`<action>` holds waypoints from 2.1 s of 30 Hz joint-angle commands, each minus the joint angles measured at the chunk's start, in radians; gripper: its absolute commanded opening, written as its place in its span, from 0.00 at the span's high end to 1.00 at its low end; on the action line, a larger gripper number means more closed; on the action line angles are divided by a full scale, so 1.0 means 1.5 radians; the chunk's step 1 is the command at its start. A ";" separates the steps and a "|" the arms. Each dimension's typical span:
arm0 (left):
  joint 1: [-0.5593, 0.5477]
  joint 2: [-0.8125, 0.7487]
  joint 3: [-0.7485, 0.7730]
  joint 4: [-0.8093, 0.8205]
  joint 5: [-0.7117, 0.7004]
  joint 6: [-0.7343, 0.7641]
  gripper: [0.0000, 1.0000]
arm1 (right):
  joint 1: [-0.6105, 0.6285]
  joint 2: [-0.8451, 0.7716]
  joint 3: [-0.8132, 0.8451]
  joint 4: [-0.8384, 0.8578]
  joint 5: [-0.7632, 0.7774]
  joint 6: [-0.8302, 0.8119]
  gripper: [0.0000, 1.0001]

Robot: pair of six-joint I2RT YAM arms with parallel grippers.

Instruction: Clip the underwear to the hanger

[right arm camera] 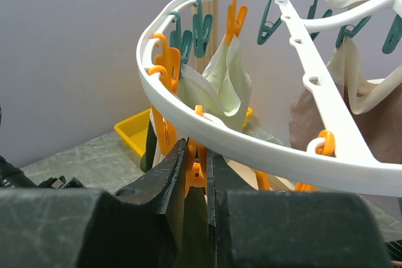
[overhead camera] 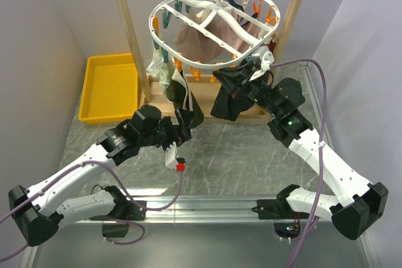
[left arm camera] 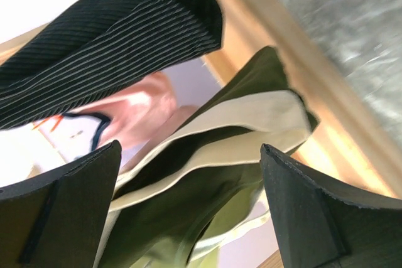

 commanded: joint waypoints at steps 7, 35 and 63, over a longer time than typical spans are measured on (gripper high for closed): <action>0.033 -0.044 -0.011 0.063 -0.006 0.057 0.02 | 0.001 -0.004 0.020 -0.007 -0.053 0.010 1.00; 0.058 0.047 -0.018 0.148 0.065 0.136 0.03 | -0.001 -0.002 0.011 0.001 -0.057 0.018 1.00; 0.067 0.139 0.044 0.083 0.086 0.163 0.76 | -0.003 0.001 0.004 0.006 -0.057 0.019 1.00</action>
